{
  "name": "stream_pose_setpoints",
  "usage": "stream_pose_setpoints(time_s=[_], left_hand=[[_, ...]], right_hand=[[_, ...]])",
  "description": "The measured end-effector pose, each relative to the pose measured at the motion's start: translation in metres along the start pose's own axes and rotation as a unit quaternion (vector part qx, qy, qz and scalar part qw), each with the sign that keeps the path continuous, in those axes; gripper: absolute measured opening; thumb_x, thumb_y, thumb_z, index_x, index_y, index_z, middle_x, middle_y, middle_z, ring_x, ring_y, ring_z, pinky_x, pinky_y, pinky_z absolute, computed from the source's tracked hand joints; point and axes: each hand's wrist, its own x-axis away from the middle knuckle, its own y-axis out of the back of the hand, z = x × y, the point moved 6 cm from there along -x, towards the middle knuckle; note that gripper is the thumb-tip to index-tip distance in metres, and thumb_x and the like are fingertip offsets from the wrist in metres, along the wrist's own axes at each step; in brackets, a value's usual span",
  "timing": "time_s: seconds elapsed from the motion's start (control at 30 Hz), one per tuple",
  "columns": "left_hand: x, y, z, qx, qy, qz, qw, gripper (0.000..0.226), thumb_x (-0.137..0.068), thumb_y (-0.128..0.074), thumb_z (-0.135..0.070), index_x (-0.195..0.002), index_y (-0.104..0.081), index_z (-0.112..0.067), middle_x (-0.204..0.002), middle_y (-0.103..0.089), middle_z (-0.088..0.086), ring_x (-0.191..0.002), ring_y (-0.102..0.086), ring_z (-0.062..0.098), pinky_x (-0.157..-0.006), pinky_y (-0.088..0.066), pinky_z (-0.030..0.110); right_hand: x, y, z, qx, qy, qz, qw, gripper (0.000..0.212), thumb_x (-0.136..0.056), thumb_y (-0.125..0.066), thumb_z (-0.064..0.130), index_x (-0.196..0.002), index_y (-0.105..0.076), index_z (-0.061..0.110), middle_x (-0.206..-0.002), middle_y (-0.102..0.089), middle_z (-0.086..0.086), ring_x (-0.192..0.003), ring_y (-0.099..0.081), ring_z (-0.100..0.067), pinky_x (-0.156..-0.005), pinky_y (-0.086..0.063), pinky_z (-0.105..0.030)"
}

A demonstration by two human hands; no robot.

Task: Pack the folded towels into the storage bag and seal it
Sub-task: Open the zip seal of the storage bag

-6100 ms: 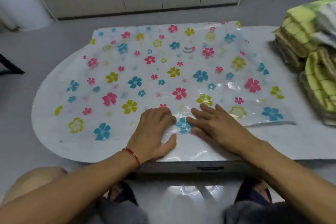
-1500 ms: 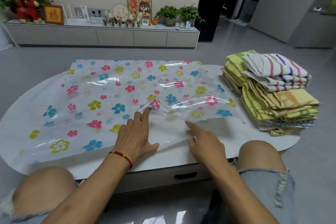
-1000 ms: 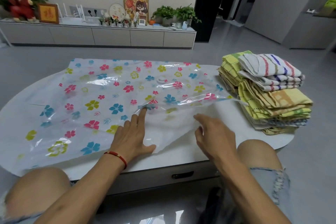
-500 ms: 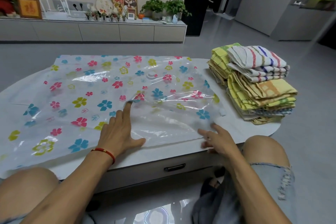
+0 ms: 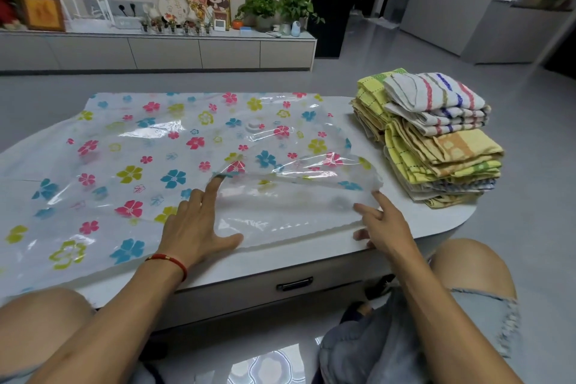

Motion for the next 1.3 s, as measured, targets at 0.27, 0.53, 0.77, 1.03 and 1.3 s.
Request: stream_pose_setpoints(time_s=[0.27, 0.53, 0.77, 1.03, 1.3], left_hand=[[0.009, 0.013, 0.003, 0.122, -0.052, 0.011, 0.991, 0.068, -0.089, -0.06, -0.016, -0.14, -0.029, -0.051, -0.123, -0.046, 0.002, -0.097, -0.055, 0.02, -0.088, -0.044, 0.027], [0.033, 0.028, 0.004, 0.14, -0.013, -0.065, 0.988, 0.025, -0.085, -0.068, -0.019, -0.094, -0.045, -0.021, -0.091, -0.053, 0.0, -0.08, -0.049, 0.019, -0.069, -0.044, 0.035], [0.042, 0.029, 0.022, -0.041, 0.07, -0.049, 0.996, 0.034, -0.098, -0.046, -0.041, -0.085, -0.068, -0.018, -0.083, -0.066, 0.001, -0.081, -0.062, 0.025, -0.067, -0.047, 0.035], [0.016, 0.061, 0.05, 0.134, 0.101, -0.056, 0.984, 0.032, -0.1, -0.05, -0.03, -0.075, -0.06, -0.012, -0.069, -0.062, 0.003, -0.073, -0.058, 0.024, -0.067, -0.039, 0.034], [0.048, 0.041, 0.051, -0.001, 0.079, 0.018, 0.997, 0.026, -0.09, -0.058, -0.044, -0.094, -0.062, -0.018, -0.089, -0.062, 0.002, -0.086, -0.058, 0.022, -0.069, -0.042, 0.033]], right_hand=[[0.067, -0.073, 0.051, 0.292, 0.373, -0.054, 0.879, 0.041, -0.088, -0.071, 0.015, -0.129, -0.072, 0.018, -0.122, -0.074, -0.005, -0.105, -0.066, -0.029, -0.088, -0.056, -0.044], [0.097, -0.219, 0.056, 0.336, 0.454, 0.099, 0.819, 0.034, -0.103, -0.054, 0.028, -0.135, -0.066, 0.022, -0.143, -0.064, 0.002, -0.134, -0.054, -0.027, -0.113, -0.038, -0.048], [0.09, -0.219, 0.047, 0.309, 0.476, 0.048, 0.822, 0.023, -0.085, -0.082, 0.017, -0.107, -0.08, 0.019, -0.117, -0.078, -0.001, -0.114, -0.071, -0.031, -0.096, -0.055, -0.052], [0.103, -0.226, 0.065, 0.352, 0.437, 0.07, 0.825, 0.02, -0.095, -0.062, 0.028, -0.105, -0.075, 0.017, -0.111, -0.075, 0.0, -0.111, -0.065, -0.031, -0.099, -0.049, -0.047], [0.11, -0.257, 0.073, 0.299, 0.454, 0.106, 0.832, 0.021, -0.099, -0.06, 0.026, -0.109, -0.078, 0.023, -0.108, -0.077, 0.003, -0.105, -0.065, -0.03, -0.093, -0.046, -0.044]])
